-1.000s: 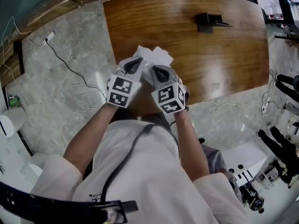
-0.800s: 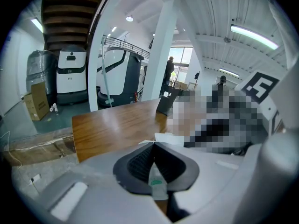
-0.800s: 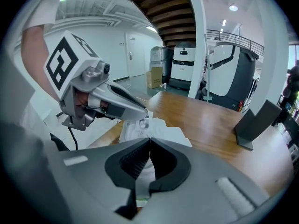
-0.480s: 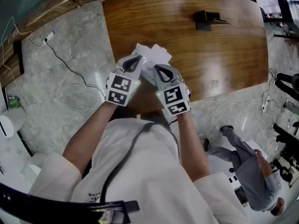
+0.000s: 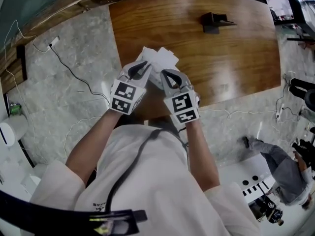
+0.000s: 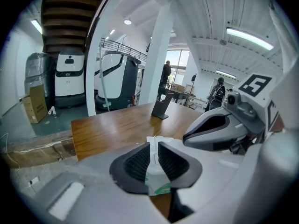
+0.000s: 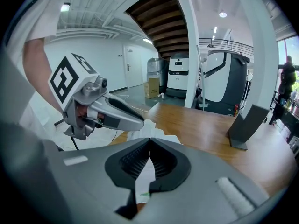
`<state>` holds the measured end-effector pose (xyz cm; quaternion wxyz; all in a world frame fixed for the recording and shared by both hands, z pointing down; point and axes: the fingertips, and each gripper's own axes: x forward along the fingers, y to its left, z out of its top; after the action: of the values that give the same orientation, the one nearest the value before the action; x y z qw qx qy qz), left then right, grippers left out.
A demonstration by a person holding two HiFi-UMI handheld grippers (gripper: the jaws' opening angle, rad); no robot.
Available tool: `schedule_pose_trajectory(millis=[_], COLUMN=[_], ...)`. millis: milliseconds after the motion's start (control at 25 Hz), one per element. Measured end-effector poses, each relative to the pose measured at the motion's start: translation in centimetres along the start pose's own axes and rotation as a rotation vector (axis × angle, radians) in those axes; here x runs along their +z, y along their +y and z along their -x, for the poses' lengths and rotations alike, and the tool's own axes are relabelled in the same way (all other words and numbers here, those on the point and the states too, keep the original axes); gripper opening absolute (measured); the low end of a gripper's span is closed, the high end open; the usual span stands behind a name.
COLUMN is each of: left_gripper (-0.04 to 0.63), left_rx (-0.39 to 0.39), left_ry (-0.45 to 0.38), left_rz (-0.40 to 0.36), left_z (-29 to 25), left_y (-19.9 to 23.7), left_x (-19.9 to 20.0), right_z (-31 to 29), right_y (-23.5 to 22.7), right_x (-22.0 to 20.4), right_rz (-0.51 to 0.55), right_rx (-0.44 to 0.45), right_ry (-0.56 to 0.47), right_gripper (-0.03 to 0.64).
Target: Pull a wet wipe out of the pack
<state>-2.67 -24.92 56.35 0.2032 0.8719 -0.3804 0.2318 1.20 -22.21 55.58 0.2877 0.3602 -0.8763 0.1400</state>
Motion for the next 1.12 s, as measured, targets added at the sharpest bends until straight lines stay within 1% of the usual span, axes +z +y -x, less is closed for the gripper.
schedule_pose_trajectory(millis=[320,560,1120], left_gripper=[0.063,0.063,0.061], left_rx=[0.006,0.018,0.053], left_ry=[-0.018,-0.034,-0.069], left_rz=[-0.023,-0.032,-0.043], left_z=[1.0,1.9,3.5], left_y=[-0.9,-1.5,-1.6], left_x=[0.5,1.3,2.9], right_z=[1.1,2.2,5.3], right_y=[0.4,0.5,0.1], right_x=[0.8,1.9,4.1], right_rz=[0.011,0.016,0.038], right_rx=[-0.006,-0.014,-0.031], right_ry=[-0.032,-0.076,-0.141], right_gripper=[0.009,0.009,0.009])
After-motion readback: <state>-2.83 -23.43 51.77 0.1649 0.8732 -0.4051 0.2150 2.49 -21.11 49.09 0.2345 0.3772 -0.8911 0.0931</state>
